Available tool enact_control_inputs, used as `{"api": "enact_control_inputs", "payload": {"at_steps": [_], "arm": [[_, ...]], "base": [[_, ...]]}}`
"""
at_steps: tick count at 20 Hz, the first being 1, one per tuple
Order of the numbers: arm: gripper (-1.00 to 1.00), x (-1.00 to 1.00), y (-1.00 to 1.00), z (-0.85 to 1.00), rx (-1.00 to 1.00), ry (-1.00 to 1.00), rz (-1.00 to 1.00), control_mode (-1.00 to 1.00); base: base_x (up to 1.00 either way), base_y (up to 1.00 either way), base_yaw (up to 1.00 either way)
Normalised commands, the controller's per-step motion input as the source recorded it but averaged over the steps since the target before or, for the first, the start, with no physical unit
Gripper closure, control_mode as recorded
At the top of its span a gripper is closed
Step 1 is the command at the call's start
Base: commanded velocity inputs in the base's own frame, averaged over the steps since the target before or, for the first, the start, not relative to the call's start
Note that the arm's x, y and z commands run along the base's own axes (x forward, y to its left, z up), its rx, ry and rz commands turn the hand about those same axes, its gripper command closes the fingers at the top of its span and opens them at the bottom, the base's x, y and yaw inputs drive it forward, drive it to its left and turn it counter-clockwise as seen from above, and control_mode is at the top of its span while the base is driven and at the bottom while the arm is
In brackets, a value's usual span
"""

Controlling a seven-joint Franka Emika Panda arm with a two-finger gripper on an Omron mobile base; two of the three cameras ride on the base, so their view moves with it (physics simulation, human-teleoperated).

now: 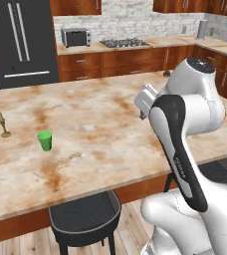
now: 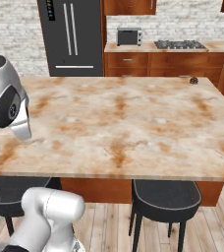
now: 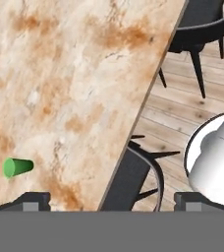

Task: Open the cabinet directly in front. Then move the beer and the cup to the dining counter with the candle on it.

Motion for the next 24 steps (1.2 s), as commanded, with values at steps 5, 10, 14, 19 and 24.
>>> {"api": "enact_control_inputs", "payload": {"at_steps": [5, 10, 14, 19, 24], "arm": [[-1.0, -0.21, 0.0, -0.01, 0.0, 0.01, 0.0, 1.0], [-1.0, 0.0, 0.0, 0.0, 0.0, 0.0, 0.0, 1.0], [-1.0, 0.0, 0.0, 0.0, 0.0, 0.0, 0.0, 1.0], [-1.0, 0.0, 0.0, 0.0, 0.0, 0.0, 0.0, 1.0], [-1.0, 0.0, 0.0, 0.0, 0.0, 0.0, 0.0, 1.0]], "base": [[-0.25, 0.0, -0.17], [-0.1, 0.01, -0.98], [0.0, 0.0, -1.0], [0.0, 0.0, -1.0], [0.06, -0.63, -0.86]]}}
